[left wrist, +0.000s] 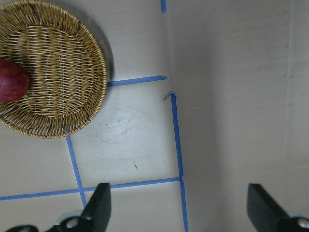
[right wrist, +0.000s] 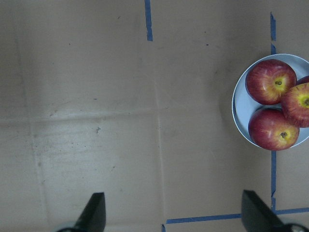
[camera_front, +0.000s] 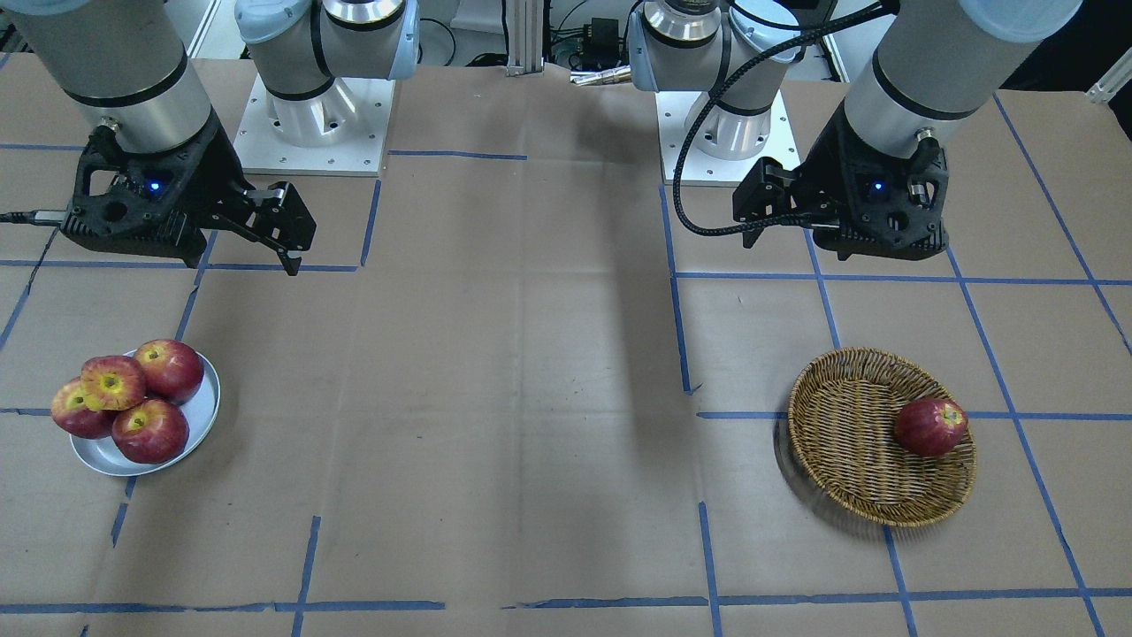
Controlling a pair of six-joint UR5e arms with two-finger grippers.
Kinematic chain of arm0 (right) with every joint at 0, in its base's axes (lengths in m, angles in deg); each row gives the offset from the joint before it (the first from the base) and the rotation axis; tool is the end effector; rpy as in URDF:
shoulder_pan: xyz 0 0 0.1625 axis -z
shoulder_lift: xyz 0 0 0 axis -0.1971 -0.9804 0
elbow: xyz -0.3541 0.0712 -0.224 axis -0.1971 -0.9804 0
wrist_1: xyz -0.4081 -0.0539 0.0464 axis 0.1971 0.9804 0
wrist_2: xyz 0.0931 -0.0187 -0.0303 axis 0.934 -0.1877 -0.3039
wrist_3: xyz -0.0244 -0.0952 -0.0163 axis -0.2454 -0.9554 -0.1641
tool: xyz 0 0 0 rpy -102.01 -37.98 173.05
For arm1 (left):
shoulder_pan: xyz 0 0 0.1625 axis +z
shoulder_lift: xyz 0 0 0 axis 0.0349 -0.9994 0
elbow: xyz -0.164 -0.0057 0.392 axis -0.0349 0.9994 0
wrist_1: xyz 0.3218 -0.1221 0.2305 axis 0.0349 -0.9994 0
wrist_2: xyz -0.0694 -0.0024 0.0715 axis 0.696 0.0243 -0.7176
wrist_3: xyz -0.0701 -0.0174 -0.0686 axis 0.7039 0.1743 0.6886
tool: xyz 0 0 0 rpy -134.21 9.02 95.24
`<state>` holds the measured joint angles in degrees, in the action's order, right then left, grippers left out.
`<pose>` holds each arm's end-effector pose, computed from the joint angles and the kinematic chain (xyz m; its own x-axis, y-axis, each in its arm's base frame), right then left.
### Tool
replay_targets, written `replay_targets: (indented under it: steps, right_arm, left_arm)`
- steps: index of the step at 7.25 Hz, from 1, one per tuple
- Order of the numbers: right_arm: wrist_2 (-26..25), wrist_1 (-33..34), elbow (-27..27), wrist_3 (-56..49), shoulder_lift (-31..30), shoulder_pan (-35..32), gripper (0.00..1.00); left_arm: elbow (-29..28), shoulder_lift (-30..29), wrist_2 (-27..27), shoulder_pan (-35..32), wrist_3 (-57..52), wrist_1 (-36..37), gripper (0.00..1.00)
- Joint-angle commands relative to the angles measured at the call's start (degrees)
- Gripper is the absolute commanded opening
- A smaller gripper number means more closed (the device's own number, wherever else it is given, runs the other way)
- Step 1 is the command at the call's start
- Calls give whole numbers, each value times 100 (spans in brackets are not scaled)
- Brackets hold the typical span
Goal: Transfer apple from basket to plate
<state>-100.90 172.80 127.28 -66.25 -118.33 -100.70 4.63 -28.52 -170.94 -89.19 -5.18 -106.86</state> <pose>0.1254 -0.5216 0.4751 -0.9977 0.0662 0.0158 0.0657 0.9974 -0.0278 -0.1081 -0.5296 0.4955 -0.9933 0.1131 0.0245 0.1150 0.9883 0.0997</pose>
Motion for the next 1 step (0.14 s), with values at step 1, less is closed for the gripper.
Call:
replay_targets:
  steps: [1]
  right_arm:
    - [11,9,0,-1,-4,-5,100]
  left_arm:
    - [4,9,-27,0,-9,-8,99]
